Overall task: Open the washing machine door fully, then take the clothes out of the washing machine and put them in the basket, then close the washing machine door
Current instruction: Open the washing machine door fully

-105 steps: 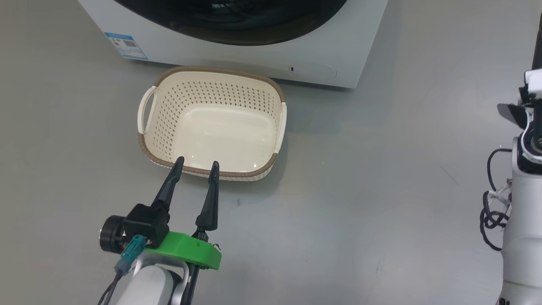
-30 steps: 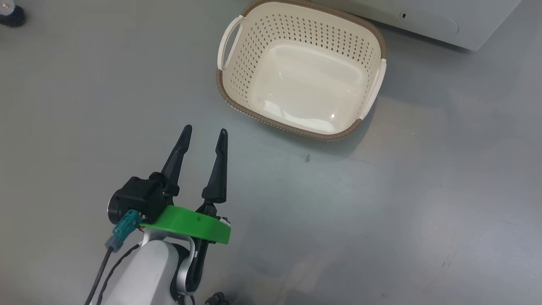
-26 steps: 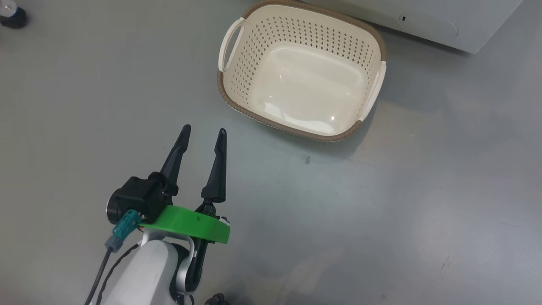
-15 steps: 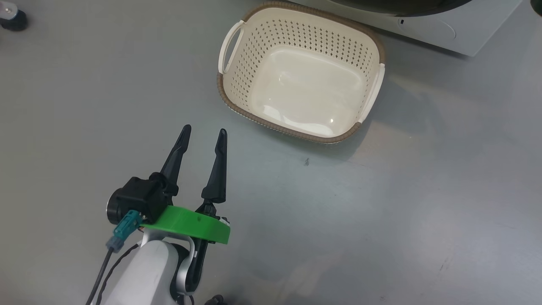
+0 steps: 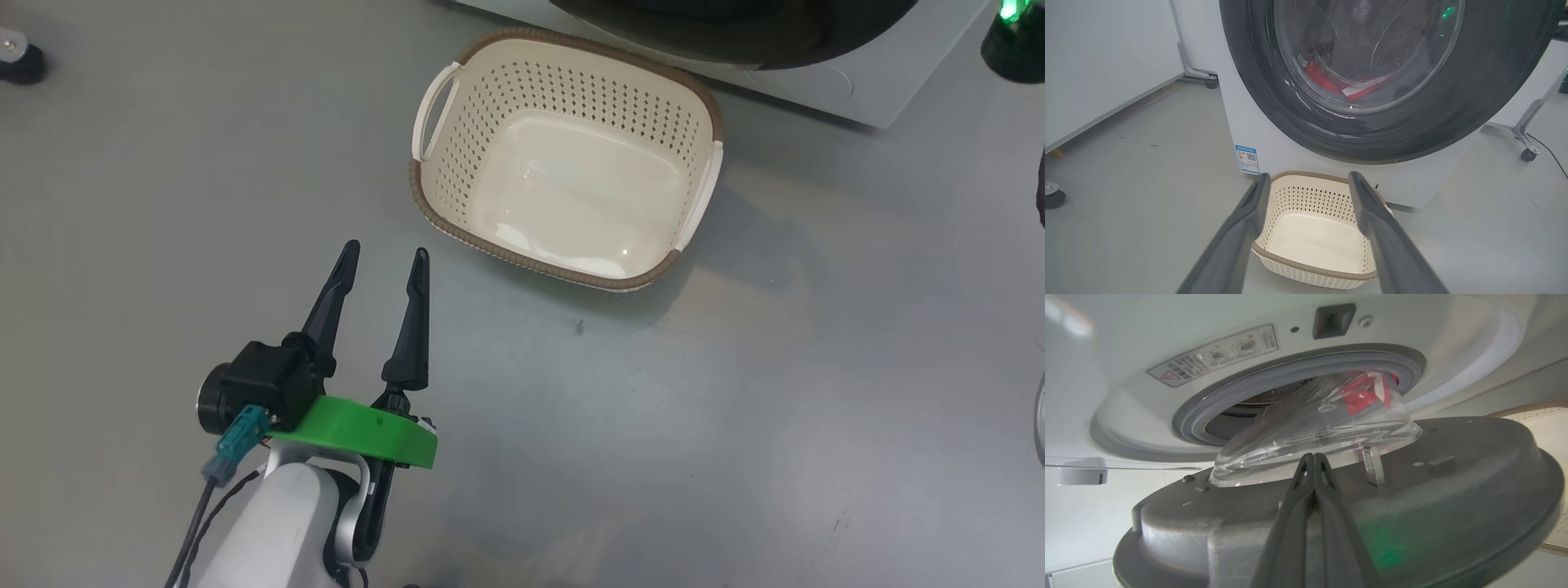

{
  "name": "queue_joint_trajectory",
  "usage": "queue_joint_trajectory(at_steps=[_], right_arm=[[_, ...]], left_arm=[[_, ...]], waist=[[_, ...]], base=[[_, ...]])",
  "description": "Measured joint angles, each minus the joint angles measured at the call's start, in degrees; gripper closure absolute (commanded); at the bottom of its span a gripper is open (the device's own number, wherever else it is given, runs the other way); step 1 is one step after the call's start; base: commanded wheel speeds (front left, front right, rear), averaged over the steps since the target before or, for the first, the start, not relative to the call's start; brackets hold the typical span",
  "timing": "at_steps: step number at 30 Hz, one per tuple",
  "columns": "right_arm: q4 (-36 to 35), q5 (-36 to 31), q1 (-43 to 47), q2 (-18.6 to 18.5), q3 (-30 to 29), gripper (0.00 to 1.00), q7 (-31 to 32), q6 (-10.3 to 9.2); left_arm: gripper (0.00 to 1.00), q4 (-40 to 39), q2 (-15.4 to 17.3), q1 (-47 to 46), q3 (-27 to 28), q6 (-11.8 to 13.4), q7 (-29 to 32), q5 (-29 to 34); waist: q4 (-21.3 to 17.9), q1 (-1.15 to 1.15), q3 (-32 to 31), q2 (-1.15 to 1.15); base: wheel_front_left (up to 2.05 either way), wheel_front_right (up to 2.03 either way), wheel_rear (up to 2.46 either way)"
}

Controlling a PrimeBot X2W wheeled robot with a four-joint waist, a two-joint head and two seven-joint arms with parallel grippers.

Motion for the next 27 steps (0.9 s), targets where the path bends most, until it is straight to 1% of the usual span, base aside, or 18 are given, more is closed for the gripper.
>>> queue_joint_trajectory(at_steps=[10, 13, 18, 24, 26, 27], right_arm=[[1.32, 0.0, 3.24, 1.51, 1.51, 1.0, 1.79, 0.09], [1.7, 0.0, 4.41, 1.79, 1.79, 1.0, 2.69, 0.62], [2.49, -0.01, 6.21, 2.05, 2.26, 1.0, 2.78, 0.64], [2.4, -0.07, 6.26, 2.58, 2.5, 1.0, 2.78, 0.62], [1.88, -0.12, 6.26, 2.55, 2.49, 1.0, 2.67, 0.85], [1.58, -0.27, 6.25, 2.43, 2.52, 1.0, 2.49, 1.31]], left_arm=[[0.0, 0.42, 0.01, 0.14, 0.4, 0.07, 0.0, 1.09], [0.0, 0.69, 0.01, 0.23, 0.4, 0.07, 0.0, 1.09], [0.0, 0.88, 0.02, 0.71, 0.51, 0.07, 0.0, 1.26], [0.0, 0.83, 0.04, 1.62, 0.23, 0.07, 0.0, 1.26], [0.0, 0.82, 0.05, 1.67, 0.01, 0.08, 0.0, 1.26], [0.0, 0.82, 0.05, 1.68, -0.08, 0.08, 0.0, 1.25]], waist=[[-1.07, 0.0, -2.56, 0.0], [-1.29, 0.0, -3.36, 0.0], [-1.55, 0.0, -4.77, 0.0], [-1.95, 0.0, -5.75, 0.0], [-1.98, 0.0, -5.85, 0.0], [-1.98, 0.0, -5.89, 0.0]], base=[[0.0, 0.0, 0.0], [0.0, 0.0, 0.0], [0.0, 0.0, 0.0], [0.0, 0.0, 0.0], [0.0, 0.0, 0.0], [0.0, 0.0, 0.0]])
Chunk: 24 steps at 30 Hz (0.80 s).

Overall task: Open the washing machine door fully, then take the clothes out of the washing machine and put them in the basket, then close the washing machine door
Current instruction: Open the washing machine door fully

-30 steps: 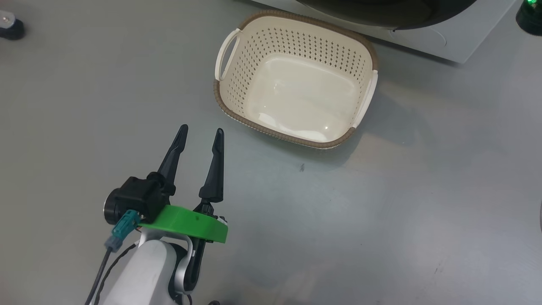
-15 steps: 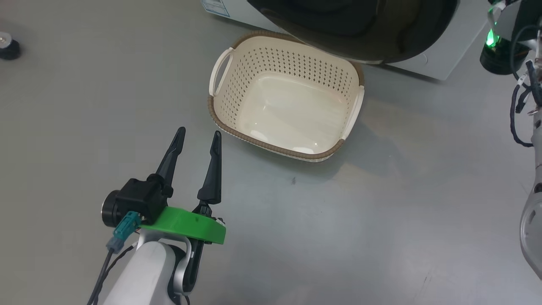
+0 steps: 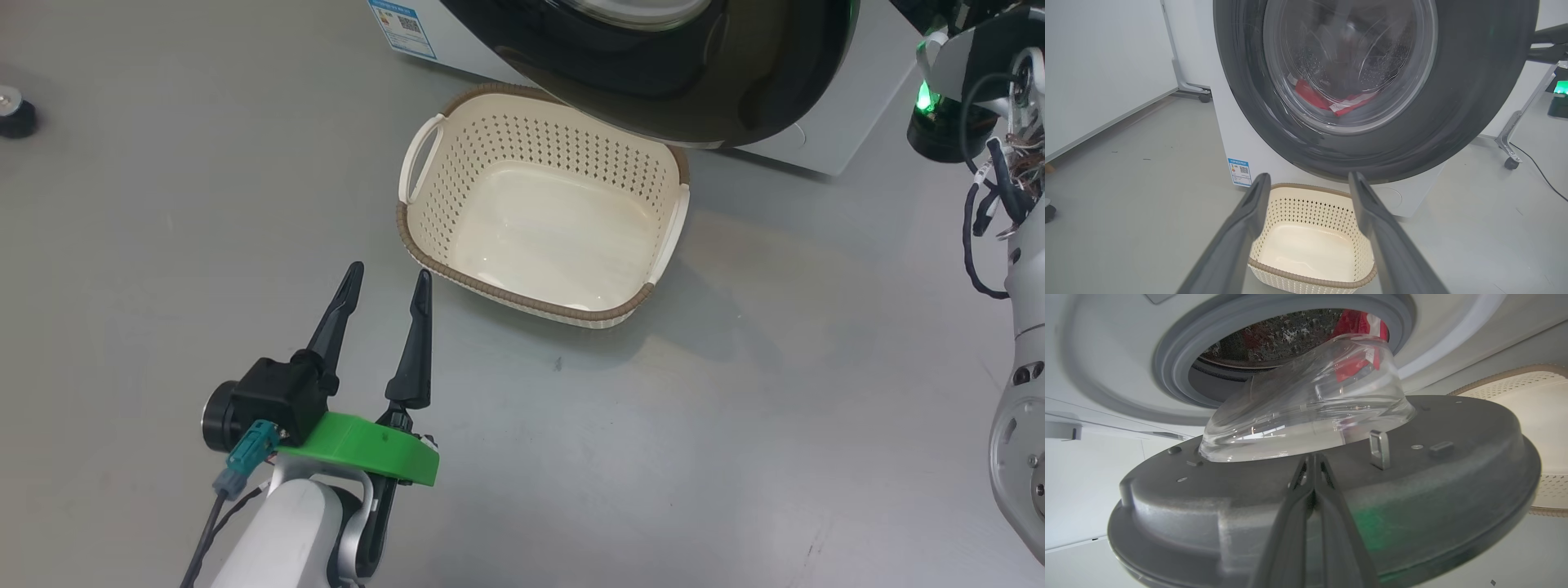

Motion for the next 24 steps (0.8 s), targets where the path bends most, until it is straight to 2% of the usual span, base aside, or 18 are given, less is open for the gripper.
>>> queue_joint_trajectory(at_steps=[2, 4, 12, 14, 19, 24], right_arm=[[-0.71, -0.87, 0.0, -0.09, 0.43, 1.0, -0.8, 1.07], [-1.31, -2.6, 0.05, -0.75, 1.63, 1.0, -1.91, 3.05], [-4.3, -13.68, 5.49, -5.26, 8.94, 1.0, -8.15, 12.69], [-5.37, -17.28, 7.06, -6.34, 11.35, 1.0, -10.28, 13.45], [-8.23, -22.08, 11.91, -7.58, 14.79, 1.0, -15.43, 13.44], [-10.32, -23.42, 18.83, -6.33, 16.24, 1.0, -20.49, 13.41]], left_arm=[[0.0, 0.0, 0.0, 0.0, -0.05, -0.01, 0.0, 0.0], [0.0, 0.04, 0.0, 0.01, 0.09, 0.0, 0.0, 0.0], [0.0, 0.97, 0.03, 0.83, 0.92, 0.0, 0.0, 0.01], [0.0, 1.13, 0.04, 1.2, 1.05, 0.0, 0.0, 0.11], [0.0, 1.24, 0.05, 1.33, 2.03, 0.0, 0.0, 0.55], [0.0, 1.89, 0.13, 2.81, 3.11, 0.0, 0.0, 1.38]], waist=[[-0.01, 0.0, -0.11, 0.0], [-0.05, 0.0, -0.37, 0.0], [-0.67, 0.0, -2.58, 0.0], [-0.96, 0.0, -3.35, 0.0], [-1.83, 0.0, -5.57, 0.0], [-2.91, 0.0, -8.22, 0.0]], base=[[0.0, 0.0, 0.0], [0.0, 0.0, 0.0], [0.0, 0.0, 0.0], [0.0, 0.0, 0.0], [0.0, 0.0, 0.0], [0.0, 0.0, 0.0]])
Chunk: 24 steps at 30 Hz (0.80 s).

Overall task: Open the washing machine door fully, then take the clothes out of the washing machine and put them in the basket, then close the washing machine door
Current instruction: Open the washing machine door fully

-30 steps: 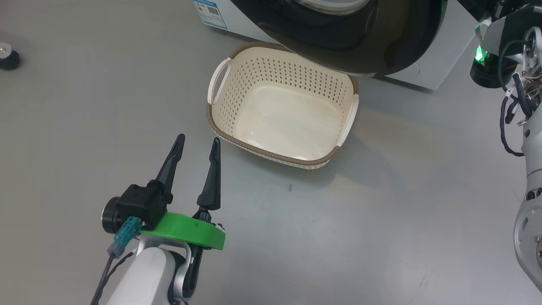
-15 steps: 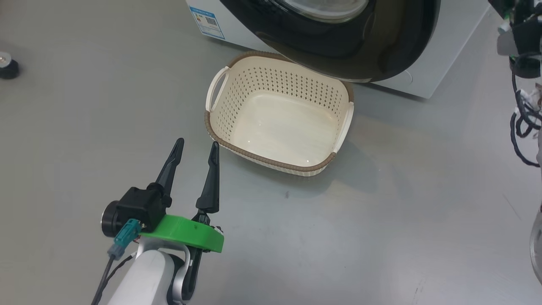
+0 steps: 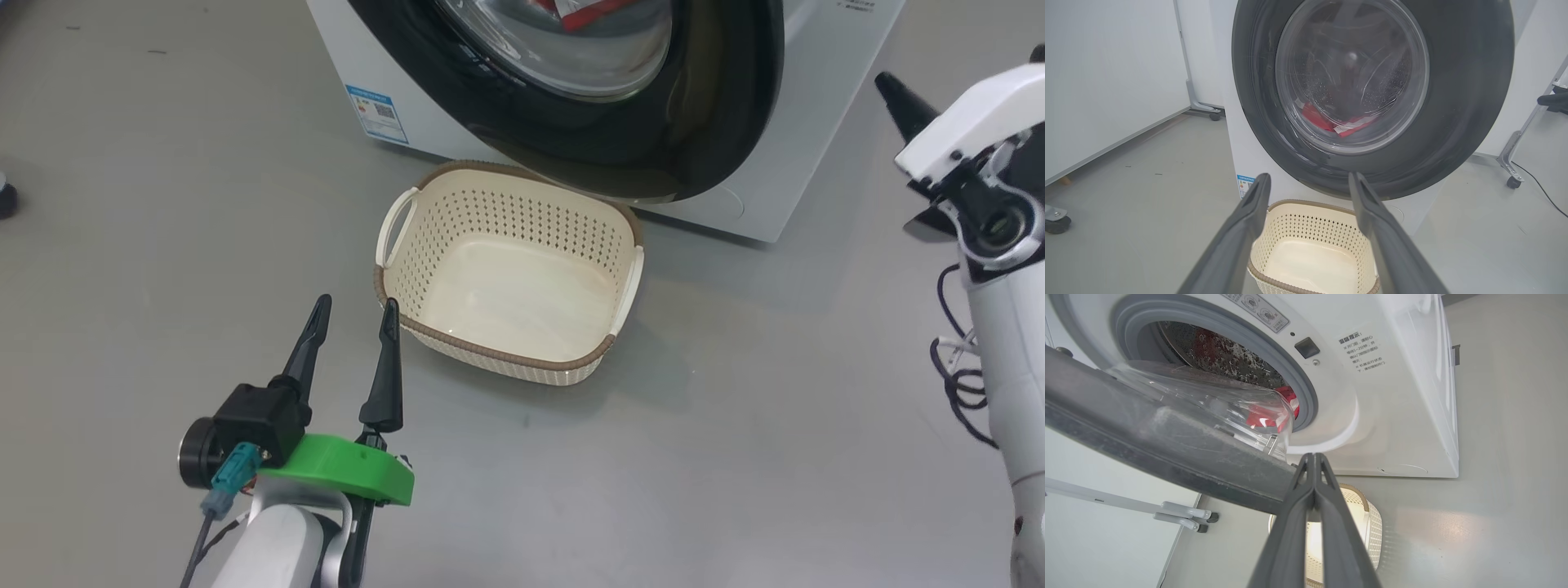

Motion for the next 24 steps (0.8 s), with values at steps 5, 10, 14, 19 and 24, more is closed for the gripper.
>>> queue_joint_trajectory(at_steps=[5, 10, 14, 19, 24], right_arm=[[-7.62, -3.53, 6.38, 0.07, 6.44, 1.0, -5.65, -0.07], [-11.29, -8.5, 13.46, -1.16, 10.18, 1.0, -12.55, -0.07], [-12.71, -11.65, 18.96, -2.18, 11.25, 1.0, -17.62, -0.07], [-13.58, -14.57, 23.31, -2.81, 10.78, 1.0, -22.96, -0.07], [-16.04, -16.56, 27.98, -2.68, 9.93, 1.0, -28.49, -1.35]], left_arm=[[0.0, 0.56, 0.09, 2.05, 0.11, 0.0, 0.0, 0.41], [0.0, 0.77, 0.19, 3.79, 1.43, 0.0, 0.0, 0.54], [0.0, 0.87, 0.21, 4.87, 2.04, 0.0, 0.0, 1.08], [0.0, 0.87, 0.22, 5.67, 2.8, 0.0, 0.0, 1.66], [0.0, 0.85, 0.27, 7.22, 3.94, 0.0, 0.01, 1.99]], waist=[[-1.61, 0.0, -2.54, 0.0], [-3.82, 0.0, -4.65, 0.0], [-5.7, 0.0, -6.21, 0.0], [-7.34, 0.0, -7.77, 0.0], [-9.28, 0.0, -9.42, 0.0]], base=[[0.0, 0.0, 0.0], [0.0, 0.0, 0.0], [0.0, 0.0, 0.0], [0.0, 0.0, 0.0], [0.0, 0.0, 0.0]])
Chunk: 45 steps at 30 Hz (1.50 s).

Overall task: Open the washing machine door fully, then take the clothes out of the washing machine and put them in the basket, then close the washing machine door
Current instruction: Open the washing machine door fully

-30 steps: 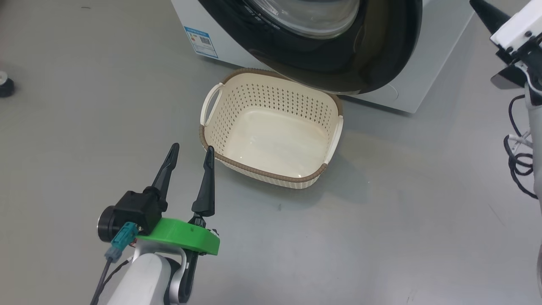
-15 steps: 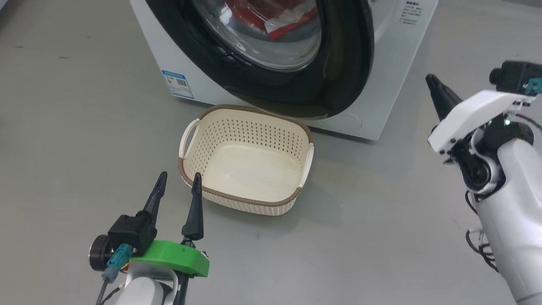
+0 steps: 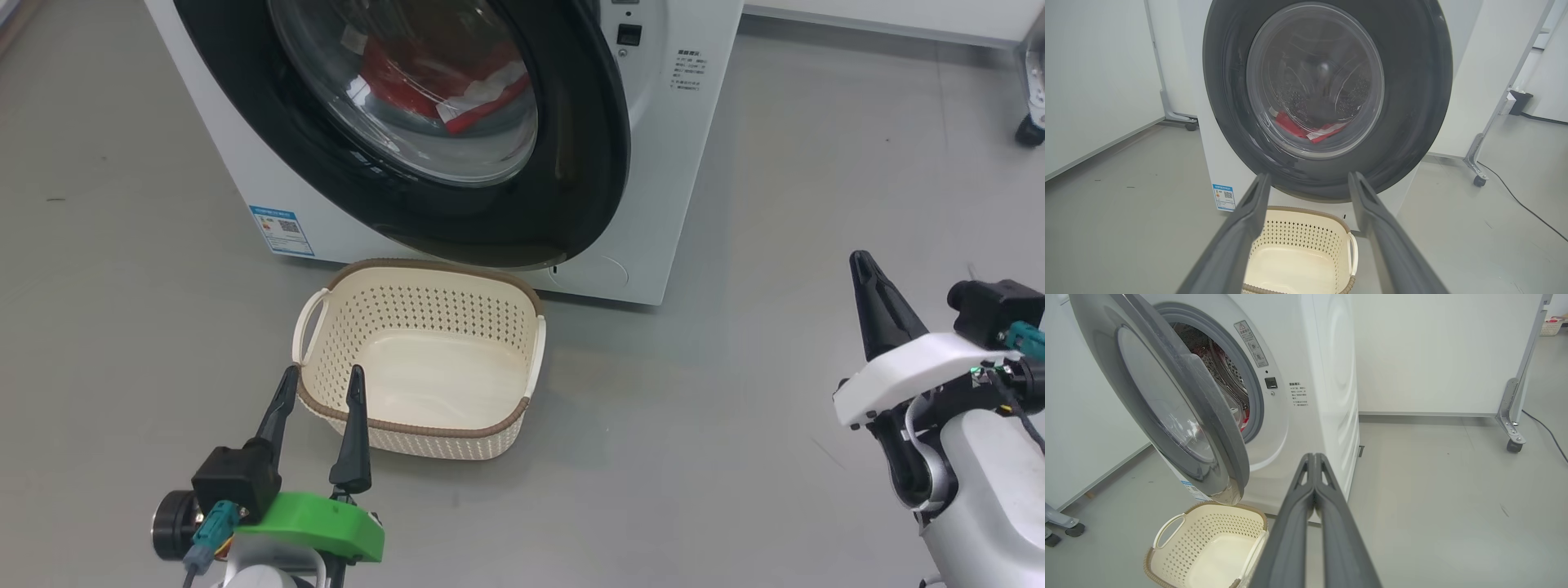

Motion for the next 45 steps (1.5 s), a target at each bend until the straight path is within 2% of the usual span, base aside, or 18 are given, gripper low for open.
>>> queue_joint_trajectory(at_steps=[1, 2, 4, 6, 13, 25, 45], right_arm=[[-0.53, -0.76, 0.83, -0.01, 0.12, 1.0, -0.89, -0.48], [-1.01, -1.87, 1.66, -0.04, 0.13, 0.73, -1.92, -1.19], [-2.0, -2.82, 3.15, 0.05, -0.63, 0.0, -4.39, -2.64], [-2.64, -2.82, 4.65, 0.24, -1.43, 0.0, -5.93, -3.8], [-4.58, -3.45, 9.63, 1.59, -1.09, 0.0, -6.84, -5.79], [-9.75, -5.3, 14.71, 2.41, -1.97, 0.0, -7.84, -7.73], [-15.17, -6.28, 18.37, 3.12, -3.13, 0.0, -7.97, -8.67]], left_arm=[[0.0, -0.03, 0.01, 0.25, 0.21, 0.0, 0.0, 0.07], [0.0, -0.05, 0.04, 0.43, 0.38, 0.0, 0.0, 0.15], [0.0, -0.11, 0.08, 0.57, 0.67, 0.0, 0.0, 0.16], [0.0, -0.27, 0.1, 0.59, 0.77, 0.0, 0.0, 0.34], [0.0, -1.0, 0.14, 0.8, 1.64, -0.02, -0.01, 0.86], [0.0, -1.0, 0.14, 0.8, 2.21, -0.23, -0.01, 0.92], [0.0, -1.01, 0.14, 0.85, 2.31, -0.35, 0.0, 0.92]], waist=[[-0.38, 0.0, -0.25, 0.0], [-0.76, 0.0, -0.48, 0.0], [-1.43, 0.0, -0.88, 0.0], [-2.0, 0.0, -1.23, 0.0], [-3.58, 0.0, -1.5, 0.0], [-4.13, 0.0, -1.31, 0.0], [-4.67, 0.0, -1.06, 0.0]], base=[[0.0, 0.0, 0.0], [0.0, 0.0, 0.0], [0.0, 0.0, 0.0], [0.0, 0.0, 0.0], [0.0, 0.0, 0.0], [0.0, 0.0, 0.0], [0.0, 0.0, 0.0]])
